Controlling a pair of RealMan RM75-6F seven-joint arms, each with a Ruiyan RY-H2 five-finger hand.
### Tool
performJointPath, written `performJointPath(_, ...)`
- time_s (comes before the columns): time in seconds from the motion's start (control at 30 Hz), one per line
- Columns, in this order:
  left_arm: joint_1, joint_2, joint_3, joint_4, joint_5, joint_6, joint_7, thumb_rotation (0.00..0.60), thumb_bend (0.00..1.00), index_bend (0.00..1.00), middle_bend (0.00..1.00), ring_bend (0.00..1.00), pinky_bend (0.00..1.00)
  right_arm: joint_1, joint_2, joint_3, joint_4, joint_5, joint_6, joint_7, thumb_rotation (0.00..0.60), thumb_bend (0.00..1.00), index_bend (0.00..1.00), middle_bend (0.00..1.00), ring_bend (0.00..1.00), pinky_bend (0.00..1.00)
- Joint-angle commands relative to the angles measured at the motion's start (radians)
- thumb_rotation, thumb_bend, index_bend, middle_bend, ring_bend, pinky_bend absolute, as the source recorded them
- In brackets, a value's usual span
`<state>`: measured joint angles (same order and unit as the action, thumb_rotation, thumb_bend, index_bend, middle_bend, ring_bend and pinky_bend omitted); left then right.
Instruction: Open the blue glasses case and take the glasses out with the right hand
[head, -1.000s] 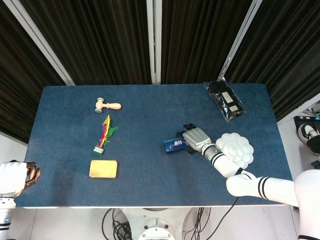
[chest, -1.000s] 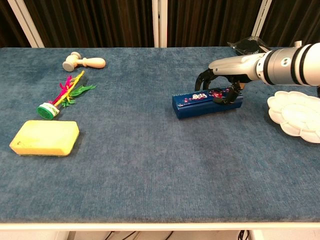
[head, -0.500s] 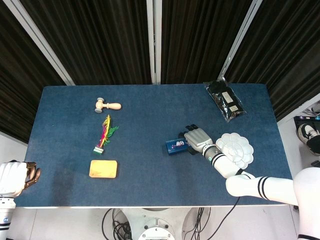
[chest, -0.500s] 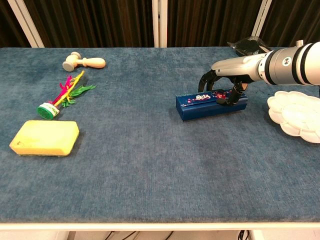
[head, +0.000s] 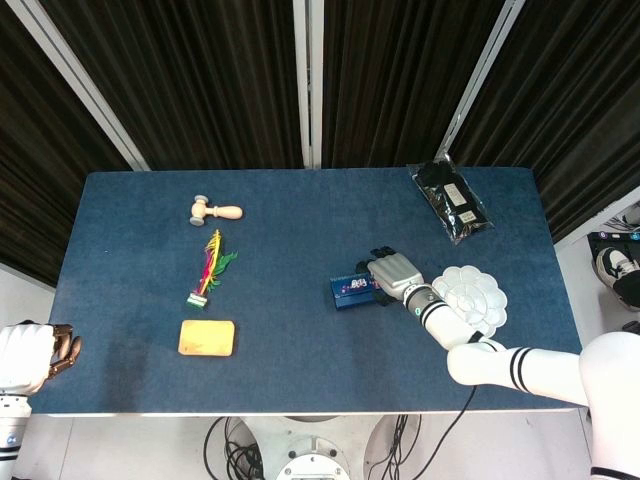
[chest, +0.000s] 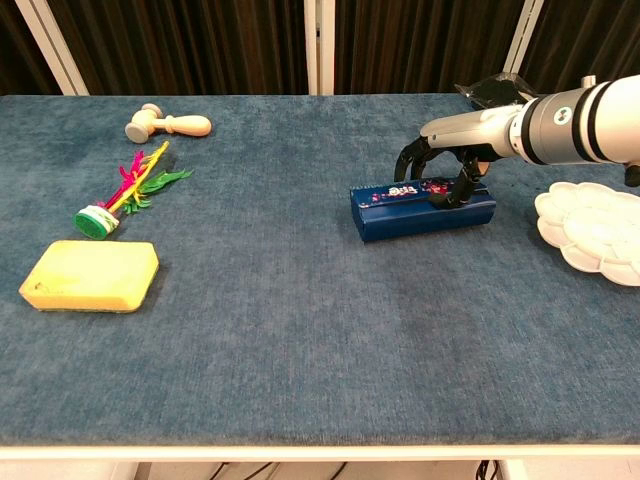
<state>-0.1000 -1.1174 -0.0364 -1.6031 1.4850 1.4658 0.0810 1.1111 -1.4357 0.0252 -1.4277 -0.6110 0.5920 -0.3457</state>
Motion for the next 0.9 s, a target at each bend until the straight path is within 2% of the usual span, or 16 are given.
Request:
performJointPath(0.03,0.0,0.0,0.0,0.0,0.0,-0.001,-0.001,0.6,0.39,0.86,1.0,0.86,0.66,0.023,-0.022,-0.006,0.038,0.037,-0.022,-0.002,0.6,1.0,0.12,0.27,0.0,0.0)
performJointPath(0.13,-0.001,0.001,0.001,0.0,0.0,-0.002,-0.002,0.6,0.39,0.86,1.0,0.85,0.66,0.033,-0.035,-0.009,0.057,0.053,-0.017,-0.005,0.6,0.96,0.03,0.21,0.0,0.0)
performJointPath(0.2,-0.001,0.002,0.001,0.0,0.001,-0.003,-0.003,0.6,0.39,0.86,1.0,0.85,0.66,0.036,-0.047,-0.006,0.072,0.056,-0.009,-0.003,0.6,0.92,0.0,0.17,0.0,0.0)
performJointPath(0.37,-0.001,0.002,0.001,-0.001,0.0,-0.002,-0.003,0.6,0.39,0.86,1.0,0.85,0.66,0.039,-0.075,0.009,0.111,0.048,0.002,0.009,0.6,0.7,0.0,0.07,0.0,0.0)
performJointPath(0.57,-0.001,0.002,0.001,0.001,0.001,-0.003,-0.007,0.6,0.39,0.86,1.0,0.86,0.66,0.015,-0.056,0.014,0.086,-0.008,0.037,0.021,0.6,0.62,0.0,0.05,0.0,0.0)
performJointPath(0.73,-0.001,0.002,0.002,0.001,0.001,-0.004,-0.005,0.6,0.39,0.86,1.0,0.85,0.66,-0.034,-0.005,0.016,0.0,-0.094,0.099,0.046,0.6,0.48,0.0,0.04,0.0,0.0)
performJointPath(0.9,0.0,0.001,0.002,-0.002,0.001,-0.001,0.001,0.6,0.39,0.86,1.0,0.85,0.66,-0.057,0.011,0.02,-0.024,-0.138,0.107,0.059,0.6,0.41,0.0,0.05,0.0,0.0)
